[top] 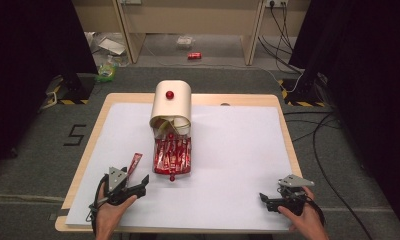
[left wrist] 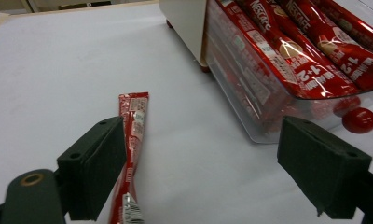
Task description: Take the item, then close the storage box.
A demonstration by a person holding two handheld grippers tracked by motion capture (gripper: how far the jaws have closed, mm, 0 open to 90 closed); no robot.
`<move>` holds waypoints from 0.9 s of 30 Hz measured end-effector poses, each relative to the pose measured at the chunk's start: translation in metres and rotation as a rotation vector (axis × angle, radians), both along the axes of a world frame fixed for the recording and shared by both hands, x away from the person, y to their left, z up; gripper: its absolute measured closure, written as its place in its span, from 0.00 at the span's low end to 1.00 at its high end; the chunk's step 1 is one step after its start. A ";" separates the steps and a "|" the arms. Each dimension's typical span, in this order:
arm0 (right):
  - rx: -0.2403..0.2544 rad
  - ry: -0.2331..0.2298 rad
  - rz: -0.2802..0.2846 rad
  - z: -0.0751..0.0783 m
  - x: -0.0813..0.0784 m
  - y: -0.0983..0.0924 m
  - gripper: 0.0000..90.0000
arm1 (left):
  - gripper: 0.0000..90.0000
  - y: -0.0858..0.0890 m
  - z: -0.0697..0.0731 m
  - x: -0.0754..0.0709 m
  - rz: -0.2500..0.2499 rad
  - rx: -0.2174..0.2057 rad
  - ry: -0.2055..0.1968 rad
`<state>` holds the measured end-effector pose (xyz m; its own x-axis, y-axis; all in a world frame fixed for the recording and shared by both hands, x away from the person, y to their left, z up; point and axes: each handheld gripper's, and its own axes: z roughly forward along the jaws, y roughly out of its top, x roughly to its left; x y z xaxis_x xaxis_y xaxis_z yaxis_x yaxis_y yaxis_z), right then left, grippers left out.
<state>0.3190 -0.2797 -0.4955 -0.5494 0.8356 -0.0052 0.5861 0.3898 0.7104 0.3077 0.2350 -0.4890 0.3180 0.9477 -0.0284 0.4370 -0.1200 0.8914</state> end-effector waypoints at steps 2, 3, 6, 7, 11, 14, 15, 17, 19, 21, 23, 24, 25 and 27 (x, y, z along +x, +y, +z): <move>0.000 0.000 0.000 0.000 0.000 0.000 0.11 | 0.17 -0.002 0.001 -0.001 -0.009 0.000 -0.005; 0.000 0.001 0.000 0.000 0.000 0.000 0.11 | 0.17 -0.004 0.001 -0.001 -0.014 -0.002 -0.008; 0.000 0.001 0.000 0.000 0.000 0.000 0.11 | 0.17 -0.006 0.001 -0.002 -0.017 0.002 -0.012; 0.000 0.001 0.000 0.000 0.000 0.000 0.11 | 0.17 -0.007 0.001 -0.002 -0.019 0.002 -0.012; 0.000 0.001 0.000 0.000 0.000 0.000 0.11 | 0.17 -0.011 -0.001 -0.001 -0.030 0.004 -0.005; 0.000 0.001 0.000 0.000 0.000 0.000 0.11 | 0.17 -0.013 -0.001 -0.002 -0.034 0.005 -0.007; -0.001 0.000 0.001 0.000 0.000 0.000 0.11 | 0.17 -0.013 -0.001 -0.002 -0.035 0.004 -0.008; -0.003 0.000 0.002 0.000 0.000 0.000 0.11 | 0.17 -0.015 -0.001 -0.002 -0.039 0.000 -0.010; -0.003 0.001 0.002 0.000 0.000 0.000 0.11 | 0.17 -0.017 -0.002 -0.001 -0.042 -0.008 -0.009; -0.004 0.000 0.002 0.000 0.000 0.000 0.11 | 0.17 -0.020 -0.003 -0.001 -0.053 -0.002 -0.006; -0.004 0.000 0.002 0.000 0.000 0.000 0.11 | 0.17 -0.022 -0.004 -0.001 -0.060 0.001 -0.006; -0.004 0.000 0.002 0.000 0.000 0.000 0.11 | 0.17 -0.023 -0.004 -0.001 -0.060 0.000 -0.008; -0.004 0.000 0.002 0.000 0.000 0.000 0.11 | 0.17 -0.024 -0.004 0.000 -0.061 0.000 -0.011; -0.004 0.000 0.002 0.000 0.000 0.000 0.11 | 0.17 -0.026 -0.004 0.000 -0.063 0.004 -0.014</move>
<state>0.3190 -0.2797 -0.4953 -0.5511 0.8344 -0.0083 0.5854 0.3937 0.7087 0.3078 0.2093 -0.4928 0.3772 0.9259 -0.0199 0.4161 -0.1502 0.8968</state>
